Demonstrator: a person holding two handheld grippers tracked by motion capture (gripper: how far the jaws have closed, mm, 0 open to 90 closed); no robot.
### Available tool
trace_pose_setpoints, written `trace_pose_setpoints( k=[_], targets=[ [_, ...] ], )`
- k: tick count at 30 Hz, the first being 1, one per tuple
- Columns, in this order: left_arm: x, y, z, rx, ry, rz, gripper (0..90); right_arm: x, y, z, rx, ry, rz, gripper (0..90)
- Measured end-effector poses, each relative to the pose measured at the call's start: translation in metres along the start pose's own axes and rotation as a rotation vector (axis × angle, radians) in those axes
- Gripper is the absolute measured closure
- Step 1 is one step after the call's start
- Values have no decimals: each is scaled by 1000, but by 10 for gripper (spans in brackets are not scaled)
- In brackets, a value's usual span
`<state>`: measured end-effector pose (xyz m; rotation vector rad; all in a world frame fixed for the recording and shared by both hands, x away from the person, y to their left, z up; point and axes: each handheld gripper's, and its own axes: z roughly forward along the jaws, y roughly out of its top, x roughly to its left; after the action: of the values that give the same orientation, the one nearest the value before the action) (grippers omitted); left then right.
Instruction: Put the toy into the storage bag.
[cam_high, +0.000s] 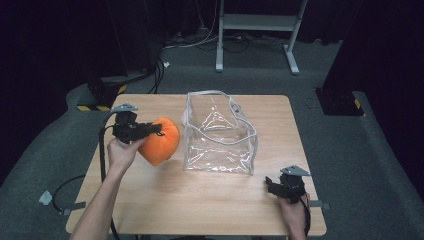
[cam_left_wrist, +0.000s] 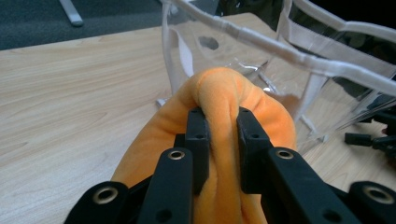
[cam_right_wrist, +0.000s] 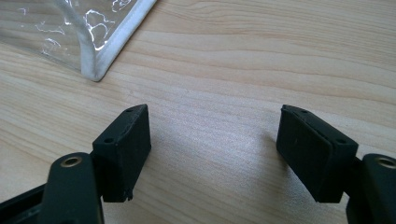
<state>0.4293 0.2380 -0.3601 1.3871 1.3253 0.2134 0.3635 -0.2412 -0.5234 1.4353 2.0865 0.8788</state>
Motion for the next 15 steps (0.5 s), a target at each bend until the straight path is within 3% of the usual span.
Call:
trace_pose_setpoints(
  k=[15],
  targets=[
    [-21, 19, -11, -61, -8, 30, 777, 0, 0, 0, 0, 1, -3, 259]
  ],
)
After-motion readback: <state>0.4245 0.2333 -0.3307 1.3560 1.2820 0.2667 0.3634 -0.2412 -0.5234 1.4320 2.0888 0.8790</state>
